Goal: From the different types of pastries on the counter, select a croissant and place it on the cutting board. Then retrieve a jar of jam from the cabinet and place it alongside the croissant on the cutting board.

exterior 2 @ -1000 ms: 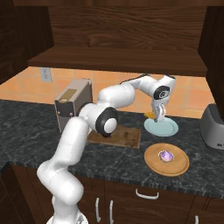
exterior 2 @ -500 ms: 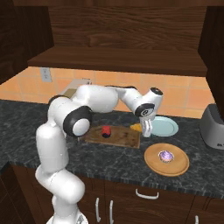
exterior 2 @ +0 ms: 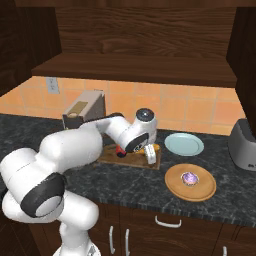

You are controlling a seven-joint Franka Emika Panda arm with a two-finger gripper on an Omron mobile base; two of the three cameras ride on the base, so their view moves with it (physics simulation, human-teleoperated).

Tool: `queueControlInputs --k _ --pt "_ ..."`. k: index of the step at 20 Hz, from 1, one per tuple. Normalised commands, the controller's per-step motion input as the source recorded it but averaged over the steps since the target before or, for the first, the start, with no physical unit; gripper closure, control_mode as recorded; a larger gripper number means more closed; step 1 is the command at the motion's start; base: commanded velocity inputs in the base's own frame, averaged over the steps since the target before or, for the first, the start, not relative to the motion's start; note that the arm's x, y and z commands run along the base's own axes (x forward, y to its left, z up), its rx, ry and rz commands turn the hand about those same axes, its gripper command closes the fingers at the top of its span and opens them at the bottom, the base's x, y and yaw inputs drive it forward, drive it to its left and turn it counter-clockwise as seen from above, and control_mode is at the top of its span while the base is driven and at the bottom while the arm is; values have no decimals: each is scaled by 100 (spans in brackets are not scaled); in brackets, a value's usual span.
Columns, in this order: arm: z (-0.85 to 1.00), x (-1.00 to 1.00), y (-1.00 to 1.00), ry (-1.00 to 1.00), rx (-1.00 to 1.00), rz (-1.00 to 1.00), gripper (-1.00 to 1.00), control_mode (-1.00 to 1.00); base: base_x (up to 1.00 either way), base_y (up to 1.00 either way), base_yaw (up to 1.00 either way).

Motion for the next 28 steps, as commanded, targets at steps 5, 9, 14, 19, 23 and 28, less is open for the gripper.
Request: queueControlInputs --k 5,9,14,19,23,28 --pt "16 41 14 28 -30 0 100 -100 0 0 0" --pt "0 16 3 12 5 2 100 -100 0 0 0" --pt "0 13 -6 9 23 3 100 -100 0 0 0" --pt "-1 39 25 7 2 0 100 -100 0 0 0" --pt "-17 71 0 0 -1 0 100 -100 0 0 0" --pt "-18 8 -11 1 -1 2 100 -100 0 0 0"
